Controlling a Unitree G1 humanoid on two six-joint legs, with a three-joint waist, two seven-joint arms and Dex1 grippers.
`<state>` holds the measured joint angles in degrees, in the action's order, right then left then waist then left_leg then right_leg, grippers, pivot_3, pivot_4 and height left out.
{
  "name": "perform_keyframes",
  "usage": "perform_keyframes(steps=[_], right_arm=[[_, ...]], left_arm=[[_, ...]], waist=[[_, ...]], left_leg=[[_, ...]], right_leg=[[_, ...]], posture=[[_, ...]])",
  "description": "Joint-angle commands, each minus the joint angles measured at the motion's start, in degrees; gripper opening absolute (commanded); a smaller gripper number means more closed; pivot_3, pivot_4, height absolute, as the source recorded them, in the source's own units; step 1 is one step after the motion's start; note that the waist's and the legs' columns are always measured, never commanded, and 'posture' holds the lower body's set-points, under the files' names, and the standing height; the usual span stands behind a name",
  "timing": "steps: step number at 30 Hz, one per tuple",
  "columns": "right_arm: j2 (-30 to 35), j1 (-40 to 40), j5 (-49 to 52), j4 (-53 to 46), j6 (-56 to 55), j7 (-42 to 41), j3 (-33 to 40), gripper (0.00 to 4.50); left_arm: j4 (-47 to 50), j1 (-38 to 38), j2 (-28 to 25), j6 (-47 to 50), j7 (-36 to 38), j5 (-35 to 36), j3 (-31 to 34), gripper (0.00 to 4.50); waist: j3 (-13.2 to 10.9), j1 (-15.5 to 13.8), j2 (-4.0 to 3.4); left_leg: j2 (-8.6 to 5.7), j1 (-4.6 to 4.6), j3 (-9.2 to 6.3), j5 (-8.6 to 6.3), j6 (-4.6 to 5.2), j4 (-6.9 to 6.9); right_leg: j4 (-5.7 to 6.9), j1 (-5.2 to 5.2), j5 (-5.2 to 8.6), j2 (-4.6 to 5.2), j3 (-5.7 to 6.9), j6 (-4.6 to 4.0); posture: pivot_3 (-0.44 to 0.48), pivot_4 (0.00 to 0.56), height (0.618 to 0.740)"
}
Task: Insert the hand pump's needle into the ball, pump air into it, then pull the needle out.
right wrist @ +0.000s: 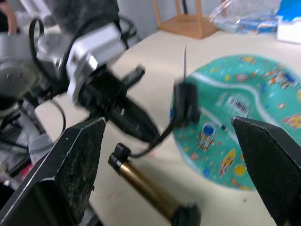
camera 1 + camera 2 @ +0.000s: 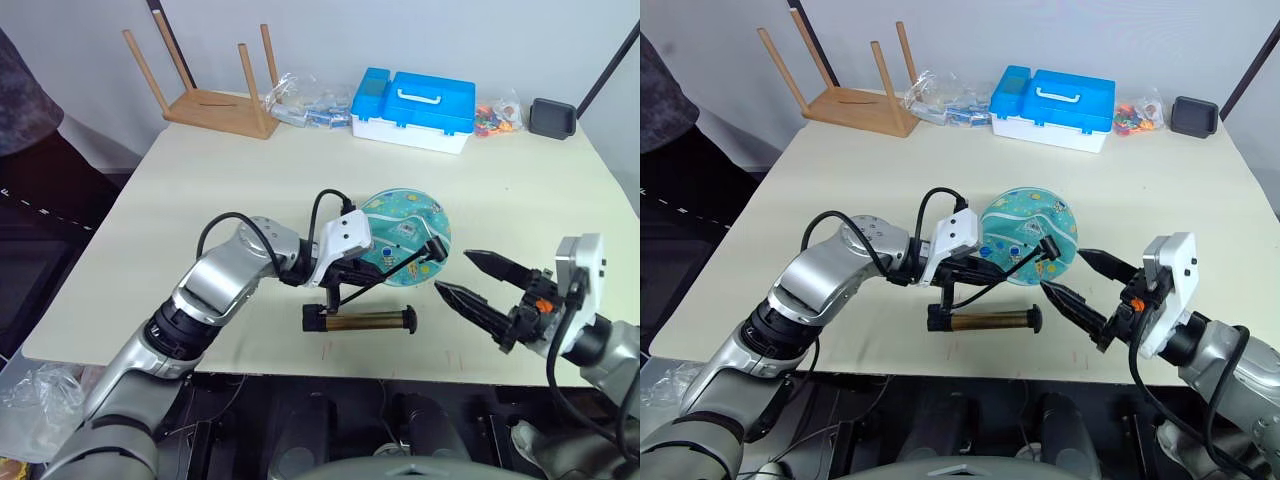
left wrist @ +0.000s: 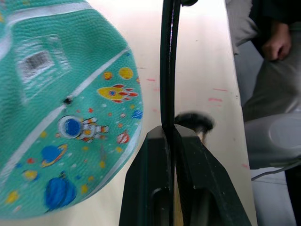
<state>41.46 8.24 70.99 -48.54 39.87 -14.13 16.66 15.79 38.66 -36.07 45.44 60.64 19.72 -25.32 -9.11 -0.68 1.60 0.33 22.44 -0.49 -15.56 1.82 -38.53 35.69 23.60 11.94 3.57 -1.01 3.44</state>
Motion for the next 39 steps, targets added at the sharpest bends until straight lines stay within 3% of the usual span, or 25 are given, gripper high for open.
perform_keyframes(steps=[1,3,6,8,39], right_arm=[[-0.86,-3.06,0.55,-0.44,-0.39,2.48,-2.26,4.5],[-1.49,-4.99,0.42,0.34,-0.4,3.62,-3.66,4.5],[-1.85,-6.44,0.64,1.07,-0.19,4.44,-4.88,3.7],[-1.83,-7.0,0.44,1.23,-0.05,4.88,-5.47,2.87],[-4.19,-4.49,1.27,1.91,-1.11,6.26,-6.71,2.87]], left_arm=[[0.39,1.2,0.45,-1.82,1.47,-0.12,0.2,0.11],[0.29,1.13,0.68,-1.94,1.85,-0.14,0.15,0.11],[-0.02,1.26,1.04,-1.84,2.16,-0.33,0.28,0.0],[-0.04,1.31,1.2,-1.76,2.26,-0.38,0.45,0.0],[0.91,0.46,1.37,-1.68,2.3,-0.09,0.92,0.0]], waist=[[0.0,0.01,0.0],[0.0,-0.01,0.0],[0.0,-0.06,0.0],[0.0,-0.14,0.0],[0.0,-0.06,0.0]], left_leg=[[0.0,0.0,0.0,0.0,0.0,0.0],[0.0,0.03,-0.01,0.0,0.0,0.01],[0.0,0.02,-0.01,0.0,0.0,0.01],[0.0,0.03,-0.01,-0.01,0.01,0.0],[0.09,0.02,-0.09,-0.03,0.06,0.0]], right_leg=[[0.0,0.0,-0.03,0.0,0.0,-0.05],[-0.01,0.02,-0.05,-0.02,0.0,-0.07],[0.0,0.02,-0.05,-0.01,0.01,-0.07],[0.0,0.02,-0.05,0.0,0.01,-0.07],[0.07,0.03,-0.04,-0.17,0.1,-0.11]], posture=[[0.0,0.15,0.74],[0.0,0.15,0.74],[0.0,0.15,0.74],[0.0,0.15,0.74],[0.0,0.15,0.74]])
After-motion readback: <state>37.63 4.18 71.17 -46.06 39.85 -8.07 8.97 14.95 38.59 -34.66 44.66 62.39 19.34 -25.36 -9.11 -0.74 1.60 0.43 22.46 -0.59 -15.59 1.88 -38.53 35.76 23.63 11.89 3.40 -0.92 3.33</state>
